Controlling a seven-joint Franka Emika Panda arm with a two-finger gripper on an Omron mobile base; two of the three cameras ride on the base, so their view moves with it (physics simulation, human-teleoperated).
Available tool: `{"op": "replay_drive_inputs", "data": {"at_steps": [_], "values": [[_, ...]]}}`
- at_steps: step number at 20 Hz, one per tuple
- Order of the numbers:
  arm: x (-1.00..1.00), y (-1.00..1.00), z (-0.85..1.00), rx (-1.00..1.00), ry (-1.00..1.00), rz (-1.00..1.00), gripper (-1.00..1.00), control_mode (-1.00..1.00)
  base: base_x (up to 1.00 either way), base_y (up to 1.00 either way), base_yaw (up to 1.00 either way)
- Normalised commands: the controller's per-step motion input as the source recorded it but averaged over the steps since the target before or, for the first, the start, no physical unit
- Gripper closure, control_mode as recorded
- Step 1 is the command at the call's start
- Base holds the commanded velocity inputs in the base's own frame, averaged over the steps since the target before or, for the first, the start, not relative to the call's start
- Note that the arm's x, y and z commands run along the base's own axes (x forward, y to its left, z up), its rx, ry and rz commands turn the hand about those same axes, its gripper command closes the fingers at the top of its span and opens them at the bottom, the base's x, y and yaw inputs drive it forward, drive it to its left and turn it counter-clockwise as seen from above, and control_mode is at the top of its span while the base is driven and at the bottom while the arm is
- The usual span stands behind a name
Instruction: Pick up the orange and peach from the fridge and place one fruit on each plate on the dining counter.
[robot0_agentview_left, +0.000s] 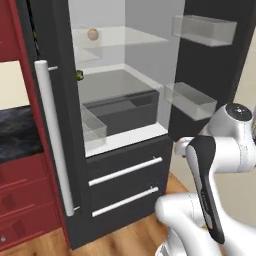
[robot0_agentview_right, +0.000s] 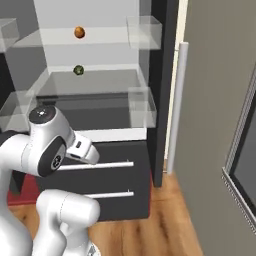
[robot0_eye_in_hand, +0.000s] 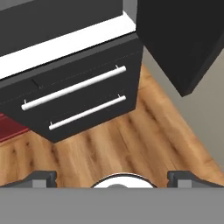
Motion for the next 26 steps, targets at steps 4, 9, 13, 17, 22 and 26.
{"op": "replay_drive_inputs", "data": {"at_steps": [4, 9, 13, 17, 22, 26], "values": [[0.0, 0.0, 0.0, 0.0, 0.0, 0.0, -1.0, 1.0, 0.6, -0.08, 0.33], [0.0, 0.0, 0.0, 0.0, 0.0, 0.0, -1.0, 1.0, 0.61, -0.2, 0.32], [0.0, 0.0, 0.0, 0.0, 0.0, 0.0, -1.0, 1.0, 0.55, -0.33, 0.29], [0.0, 0.0, 0.0, 0.0, 0.0, 0.0, -1.0, 1.0, 0.44, -0.5, 0.26], [0.0, 0.0, 0.0, 0.0, 0.0, 0.0, -1.0, 1.0, 0.46, -0.25, 0.18], [0.0, 0.0, 0.0, 0.0, 0.0, 0.0, -1.0, 1.0, 0.45, -0.13, 0.12]]}}
